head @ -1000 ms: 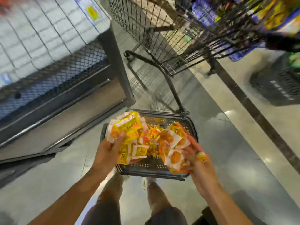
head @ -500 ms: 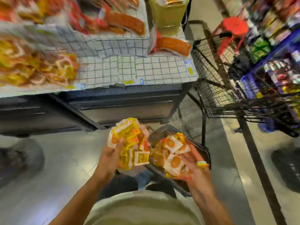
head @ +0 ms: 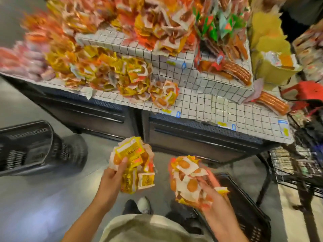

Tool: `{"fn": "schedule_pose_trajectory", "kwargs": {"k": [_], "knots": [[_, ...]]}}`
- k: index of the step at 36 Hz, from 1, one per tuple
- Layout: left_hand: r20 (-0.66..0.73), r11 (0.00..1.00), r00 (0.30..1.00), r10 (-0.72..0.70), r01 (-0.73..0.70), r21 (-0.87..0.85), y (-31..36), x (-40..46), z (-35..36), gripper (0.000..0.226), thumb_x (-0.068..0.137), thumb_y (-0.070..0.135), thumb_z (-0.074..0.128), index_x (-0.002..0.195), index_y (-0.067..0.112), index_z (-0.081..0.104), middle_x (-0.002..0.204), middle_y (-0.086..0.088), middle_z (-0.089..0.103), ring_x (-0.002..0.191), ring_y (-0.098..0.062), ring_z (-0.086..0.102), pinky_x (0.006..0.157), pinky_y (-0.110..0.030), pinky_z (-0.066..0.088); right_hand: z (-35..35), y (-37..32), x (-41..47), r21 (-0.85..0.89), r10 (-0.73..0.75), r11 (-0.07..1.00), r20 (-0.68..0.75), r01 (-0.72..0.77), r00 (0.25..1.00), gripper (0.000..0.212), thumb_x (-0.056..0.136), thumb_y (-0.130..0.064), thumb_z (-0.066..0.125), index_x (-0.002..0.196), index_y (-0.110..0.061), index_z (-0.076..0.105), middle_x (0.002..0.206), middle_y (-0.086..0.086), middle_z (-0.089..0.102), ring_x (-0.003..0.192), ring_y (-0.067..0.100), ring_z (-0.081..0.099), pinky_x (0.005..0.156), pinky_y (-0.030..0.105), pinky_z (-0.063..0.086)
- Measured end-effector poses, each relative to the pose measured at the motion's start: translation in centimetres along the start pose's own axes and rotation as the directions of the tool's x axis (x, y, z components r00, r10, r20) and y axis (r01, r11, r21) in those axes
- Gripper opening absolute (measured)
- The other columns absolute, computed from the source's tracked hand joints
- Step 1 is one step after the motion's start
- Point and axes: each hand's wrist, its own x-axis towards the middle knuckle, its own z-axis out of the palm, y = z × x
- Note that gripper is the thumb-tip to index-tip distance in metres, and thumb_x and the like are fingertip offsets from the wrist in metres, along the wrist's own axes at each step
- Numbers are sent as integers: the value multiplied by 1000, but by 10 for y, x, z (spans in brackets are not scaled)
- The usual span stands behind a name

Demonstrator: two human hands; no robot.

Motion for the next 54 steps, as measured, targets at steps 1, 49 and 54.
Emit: {"fn": "schedule_pose_trajectory", "kwargs": {"k": [1,49,54], "knots": [[-21,1000,1000,4,-4,3,3,3,-12,27,95,49,55,109,35,74,103,6,78,95,-9,74,71,-15,56,11,3,3,10,11,1000,1,-11,1000,56,93,0,57,143,-25,55,135,8,67,121,31,66,98,52,55],[-24,914,963,-270,248,-322,158,325,163,38,106,27,47,140,11,52,137,-22,59,126,-40,56,101,-50,51,72,-219,209,154,-187,972,34,180,982,61,87,-2,63,139,-33,59,135,1,67,114,24,70,54,27,58],[-73,925,967,-244,209,-316,155,326,155,37,100,17,54,136,12,56,119,-10,65,106,-26,59,98,-46,47,80,-213,214,156,-170,974,7,167,985,64,81,0,65,135,-35,62,132,3,69,109,22,72,53,27,58]]}}
